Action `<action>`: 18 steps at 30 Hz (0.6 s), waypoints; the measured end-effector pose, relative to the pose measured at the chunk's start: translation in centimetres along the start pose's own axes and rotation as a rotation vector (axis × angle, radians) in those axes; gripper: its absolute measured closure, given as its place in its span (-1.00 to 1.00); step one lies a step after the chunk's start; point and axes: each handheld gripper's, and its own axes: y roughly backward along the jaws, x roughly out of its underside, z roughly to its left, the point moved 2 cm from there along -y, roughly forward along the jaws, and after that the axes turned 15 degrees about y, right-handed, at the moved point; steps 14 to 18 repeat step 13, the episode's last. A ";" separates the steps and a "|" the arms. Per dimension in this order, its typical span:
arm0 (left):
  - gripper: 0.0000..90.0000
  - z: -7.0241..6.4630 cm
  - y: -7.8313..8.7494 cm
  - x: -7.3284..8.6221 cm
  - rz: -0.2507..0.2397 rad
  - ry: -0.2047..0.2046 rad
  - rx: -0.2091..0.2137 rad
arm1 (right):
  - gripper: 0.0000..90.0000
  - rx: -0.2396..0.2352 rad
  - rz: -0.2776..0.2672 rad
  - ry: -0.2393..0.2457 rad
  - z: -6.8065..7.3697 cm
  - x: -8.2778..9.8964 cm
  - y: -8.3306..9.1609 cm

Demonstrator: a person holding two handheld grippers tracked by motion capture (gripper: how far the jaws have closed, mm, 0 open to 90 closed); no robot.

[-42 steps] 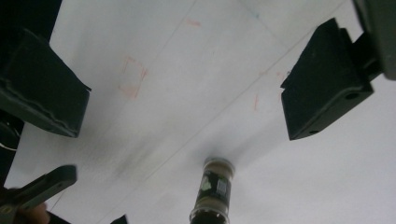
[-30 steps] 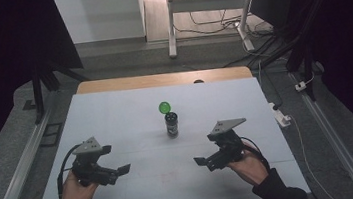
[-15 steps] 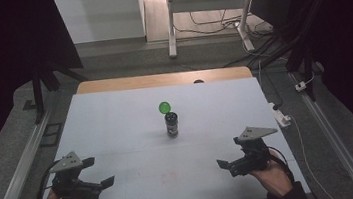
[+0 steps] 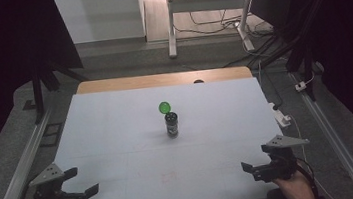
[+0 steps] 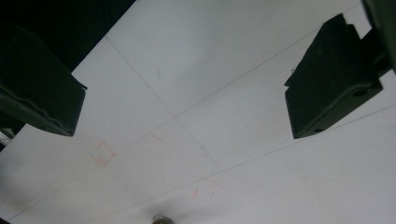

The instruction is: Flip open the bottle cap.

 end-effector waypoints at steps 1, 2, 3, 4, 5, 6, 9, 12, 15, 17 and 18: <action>-1.00 0.1 0.1 0.1 0.003 0.005 -0.005 | -1.00 0.005 -0.006 -0.008 0.0 0.1 0.2; -1.00 0.2 0.2 0.3 0.003 0.010 -0.009 | -1.00 0.012 -0.007 -0.009 0.0 0.2 0.3; -1.00 0.3 0.3 0.4 0.006 0.013 -0.013 | -1.00 0.012 -0.004 -0.015 0.0 0.3 0.5; -1.00 0.4 0.3 0.5 0.011 0.016 -0.018 | -1.00 0.018 -0.003 -0.017 -0.1 0.4 0.6; -1.00 0.4 0.3 0.6 0.016 0.019 -0.024 | -1.00 0.021 0.001 -0.023 -0.1 0.5 0.7; -1.00 0.4 0.4 0.6 0.017 0.020 -0.029 | -1.00 0.027 0.004 -0.024 -0.1 0.5 0.8; -1.00 0.5 0.5 0.8 0.026 0.024 -0.043 | -1.00 0.032 0.009 -0.027 -0.1 0.7 1.0; -1.00 0.6 0.5 0.8 0.026 0.033 -0.040 | -1.00 0.035 0.014 -0.026 -0.1 0.8 1.0; -1.00 0.6 0.5 0.7 0.027 0.037 -0.038 | -1.00 0.037 0.021 -0.025 -0.1 0.8 1.0; -1.00 0.6 0.5 0.7 0.027 0.037 -0.038 | -1.00 0.037 0.021 -0.025 -0.1 0.8 1.0; -1.00 0.6 0.5 0.7 0.027 0.037 -0.038 | -1.00 0.037 0.021 -0.025 -0.1 0.8 1.0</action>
